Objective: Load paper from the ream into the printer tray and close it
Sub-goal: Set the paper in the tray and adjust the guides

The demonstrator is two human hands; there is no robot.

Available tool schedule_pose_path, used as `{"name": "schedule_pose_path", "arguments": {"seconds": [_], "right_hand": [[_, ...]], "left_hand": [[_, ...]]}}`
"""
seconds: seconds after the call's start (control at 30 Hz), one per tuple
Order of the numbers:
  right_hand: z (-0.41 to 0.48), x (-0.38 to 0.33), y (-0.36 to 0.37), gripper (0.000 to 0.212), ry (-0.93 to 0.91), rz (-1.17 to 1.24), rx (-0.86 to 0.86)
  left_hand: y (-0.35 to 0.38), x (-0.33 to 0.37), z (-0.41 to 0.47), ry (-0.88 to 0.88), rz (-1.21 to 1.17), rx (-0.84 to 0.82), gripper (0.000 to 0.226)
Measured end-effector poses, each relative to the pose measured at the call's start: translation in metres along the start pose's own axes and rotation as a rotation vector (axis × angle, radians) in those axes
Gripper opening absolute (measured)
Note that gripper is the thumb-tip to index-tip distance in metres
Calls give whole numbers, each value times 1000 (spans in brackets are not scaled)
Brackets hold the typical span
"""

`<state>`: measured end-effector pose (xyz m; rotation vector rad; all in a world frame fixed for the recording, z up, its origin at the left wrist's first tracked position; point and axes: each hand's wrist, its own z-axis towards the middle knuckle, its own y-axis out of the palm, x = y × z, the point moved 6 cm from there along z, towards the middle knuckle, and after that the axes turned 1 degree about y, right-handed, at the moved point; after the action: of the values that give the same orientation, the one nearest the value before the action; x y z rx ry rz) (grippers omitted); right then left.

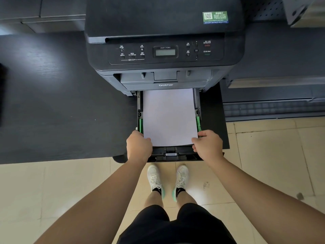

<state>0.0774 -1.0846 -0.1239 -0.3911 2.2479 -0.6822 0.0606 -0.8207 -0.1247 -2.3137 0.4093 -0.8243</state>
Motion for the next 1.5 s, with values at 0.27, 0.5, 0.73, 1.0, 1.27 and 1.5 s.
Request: {"name": "schedule_pose_path", "arguments": {"seconds": [0.27,0.5,0.73,1.0,1.27,1.5], "right_hand": [[2,-2,-5,21,-231,-207,113],[23,-16,-16,20,-234,-225,78],[35,-18,-9,22,-211,-280,72],[34,-26,-5,17,-244,-410,99],[34,-30,-2,13,-218,-360,48],[38,-23,-2,14,-215,-306,27]], "left_hand": [[-16,0,1,93,50,82,14],[-22,8,17,156,81,94,27],[-19,9,30,117,98,75,25],[-16,10,32,108,120,114,21],[-16,9,34,134,107,113,18],[-11,10,36,125,102,70,15]]}}
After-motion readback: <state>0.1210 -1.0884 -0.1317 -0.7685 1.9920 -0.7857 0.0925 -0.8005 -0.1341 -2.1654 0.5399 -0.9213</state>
